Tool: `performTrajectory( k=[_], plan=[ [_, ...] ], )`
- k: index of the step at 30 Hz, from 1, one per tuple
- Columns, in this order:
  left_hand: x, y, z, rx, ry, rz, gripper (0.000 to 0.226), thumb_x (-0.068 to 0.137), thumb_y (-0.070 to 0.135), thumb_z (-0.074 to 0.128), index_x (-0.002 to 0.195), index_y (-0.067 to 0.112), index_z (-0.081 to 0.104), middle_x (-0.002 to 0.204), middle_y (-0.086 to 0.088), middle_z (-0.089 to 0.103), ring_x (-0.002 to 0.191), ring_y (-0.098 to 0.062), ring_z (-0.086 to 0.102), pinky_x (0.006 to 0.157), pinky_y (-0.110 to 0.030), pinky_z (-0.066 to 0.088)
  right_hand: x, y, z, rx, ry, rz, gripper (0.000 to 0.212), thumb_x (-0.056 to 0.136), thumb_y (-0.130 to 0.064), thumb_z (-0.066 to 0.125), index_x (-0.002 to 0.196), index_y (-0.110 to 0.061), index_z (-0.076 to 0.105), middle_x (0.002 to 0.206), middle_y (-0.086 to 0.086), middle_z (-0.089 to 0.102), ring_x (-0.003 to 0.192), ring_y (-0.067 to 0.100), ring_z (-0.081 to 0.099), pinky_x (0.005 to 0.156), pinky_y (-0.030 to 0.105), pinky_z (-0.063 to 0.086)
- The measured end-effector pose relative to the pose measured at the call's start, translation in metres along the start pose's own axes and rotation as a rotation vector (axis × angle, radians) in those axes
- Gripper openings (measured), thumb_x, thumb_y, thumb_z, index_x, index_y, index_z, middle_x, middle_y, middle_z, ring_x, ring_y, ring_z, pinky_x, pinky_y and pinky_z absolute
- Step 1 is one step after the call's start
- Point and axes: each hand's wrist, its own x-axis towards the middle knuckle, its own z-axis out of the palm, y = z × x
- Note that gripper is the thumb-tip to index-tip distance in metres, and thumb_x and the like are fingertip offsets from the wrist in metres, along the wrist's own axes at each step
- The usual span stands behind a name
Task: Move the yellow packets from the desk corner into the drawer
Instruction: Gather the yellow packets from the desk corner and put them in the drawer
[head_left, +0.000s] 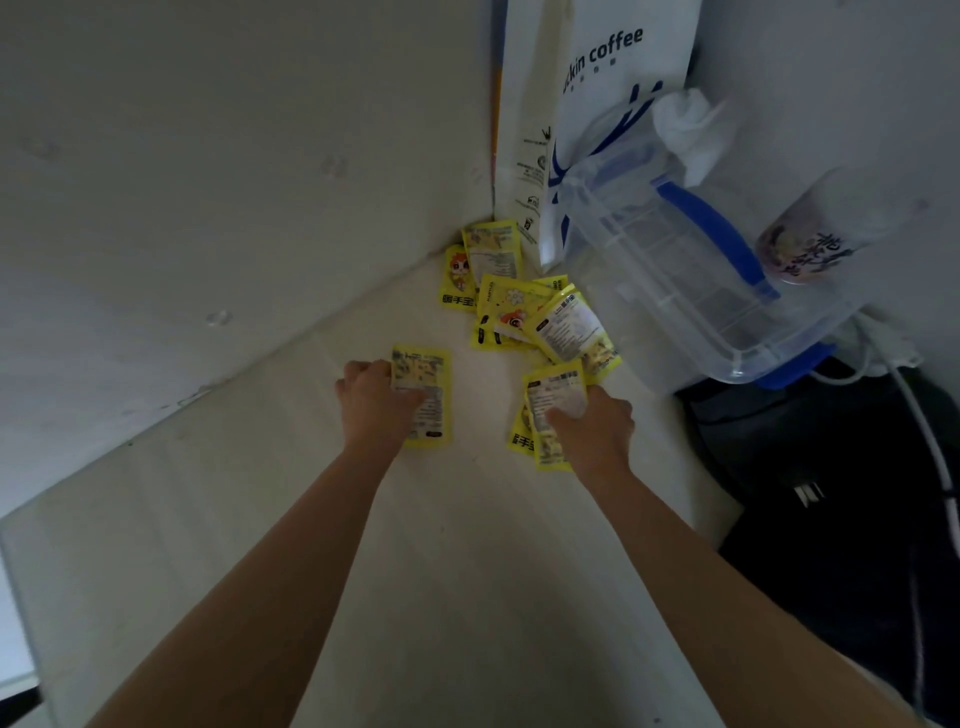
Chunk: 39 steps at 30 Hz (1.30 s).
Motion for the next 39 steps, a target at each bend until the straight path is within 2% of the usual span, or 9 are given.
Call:
performTrajectory(
  k=[3, 8, 14, 17, 22, 26, 30, 34, 39],
  plan=[
    [0.0, -0.001, 0.006, 0.052, 0.03, -0.009, 0.043, 0.081, 0.022, 0.069, 0.12, 0.004, 0.058, 0.131, -0.015, 0.045, 0.121, -0.034, 0.037, 0.098, -0.039, 0.035, 0.002, -0.007, 0.004, -0.09, 0.015, -0.052, 0.044, 0.088, -0.029, 0.062, 0.125, -0.01, 0.051, 0.128, 0.02, 0.044, 0.117, 0.037, 0.042, 0.092, 0.04, 0.04],
    [-0.001, -0.004, 0.016, 0.113, -0.005, 0.046, 0.036, 0.082, 0.024, 0.064, 0.114, 0.007, 0.058, 0.115, -0.015, 0.058, 0.11, -0.035, 0.044, 0.092, -0.04, 0.035, 0.0, -0.015, 0.008, -0.188, 0.045, -0.112, 0.041, 0.09, -0.029, 0.06, 0.129, -0.02, 0.05, 0.131, 0.016, 0.044, 0.117, 0.038, 0.042, 0.094, 0.043, 0.039],
    [-0.013, -0.002, 0.014, 0.054, -0.002, 0.118, 0.032, 0.078, 0.014, 0.066, 0.11, 0.012, 0.063, 0.116, -0.008, 0.06, 0.105, -0.033, 0.054, 0.091, -0.037, 0.042, -0.005, -0.018, 0.01, -0.219, 0.039, -0.195, 0.033, 0.09, -0.025, 0.061, 0.121, -0.017, 0.052, 0.126, 0.012, 0.041, 0.108, 0.036, 0.051, 0.095, 0.045, 0.042],
    [-0.021, -0.002, 0.008, 0.001, 0.03, 0.138, 0.029, 0.079, 0.008, 0.065, 0.108, 0.009, 0.063, 0.115, -0.009, 0.059, 0.1, -0.031, 0.058, 0.081, -0.035, 0.046, -0.005, -0.02, 0.01, -0.167, 0.011, -0.195, 0.033, 0.089, -0.022, 0.062, 0.12, -0.014, 0.053, 0.125, 0.013, 0.038, 0.104, 0.038, 0.055, 0.094, 0.047, 0.046],
    [-0.024, -0.002, 0.006, -0.041, 0.024, 0.091, 0.032, 0.077, 0.0, 0.066, 0.108, 0.002, 0.064, 0.12, -0.013, 0.05, 0.104, -0.028, 0.055, 0.072, -0.011, 0.03, -0.003, -0.022, 0.01, -0.097, -0.044, -0.183, 0.036, 0.086, -0.024, 0.066, 0.12, -0.018, 0.057, 0.122, 0.016, 0.054, 0.108, 0.038, 0.056, 0.089, 0.047, 0.05],
    [-0.025, -0.001, 0.007, -0.133, -0.031, 0.023, 0.04, 0.075, 0.008, 0.072, 0.11, 0.014, 0.056, 0.115, -0.007, 0.057, 0.098, -0.027, 0.061, 0.069, -0.03, 0.051, -0.008, -0.017, 0.005, -0.101, -0.041, -0.192, 0.031, 0.084, -0.028, 0.067, 0.114, -0.02, 0.059, 0.117, 0.011, 0.058, 0.103, 0.035, 0.06, 0.087, 0.044, 0.05],
    [-0.03, 0.001, 0.003, -0.311, -0.052, -0.099, 0.047, 0.077, 0.006, 0.075, 0.108, 0.015, 0.041, 0.102, -0.002, 0.059, 0.077, -0.017, 0.06, 0.046, -0.023, 0.044, -0.005, -0.006, -0.006, -0.072, -0.04, -0.253, 0.033, 0.088, -0.026, 0.065, 0.118, -0.015, 0.057, 0.116, 0.013, 0.052, 0.101, 0.033, 0.057, 0.077, 0.032, 0.039],
    [-0.027, 0.008, -0.002, -0.332, -0.11, -0.094, 0.058, 0.07, 0.01, 0.082, 0.116, 0.018, 0.048, 0.095, 0.0, 0.067, 0.086, -0.02, 0.064, 0.062, -0.031, 0.053, 0.006, 0.002, -0.023, -0.045, -0.05, -0.317, 0.034, 0.089, -0.021, 0.063, 0.12, -0.012, 0.053, 0.113, 0.017, 0.053, 0.106, 0.034, 0.054, 0.078, 0.03, 0.036],
    [-0.002, 0.037, -0.01, -0.207, -0.186, 0.157, 0.042, 0.069, 0.009, 0.08, 0.108, 0.018, 0.071, 0.096, -0.003, 0.074, 0.086, -0.019, 0.07, 0.08, -0.039, 0.058, 0.024, -0.005, -0.05, -0.039, 0.0, -0.392, 0.04, 0.09, -0.015, 0.059, 0.126, -0.025, 0.044, 0.112, 0.009, 0.063, 0.105, 0.032, 0.06, 0.089, 0.049, 0.049]
  ],
)
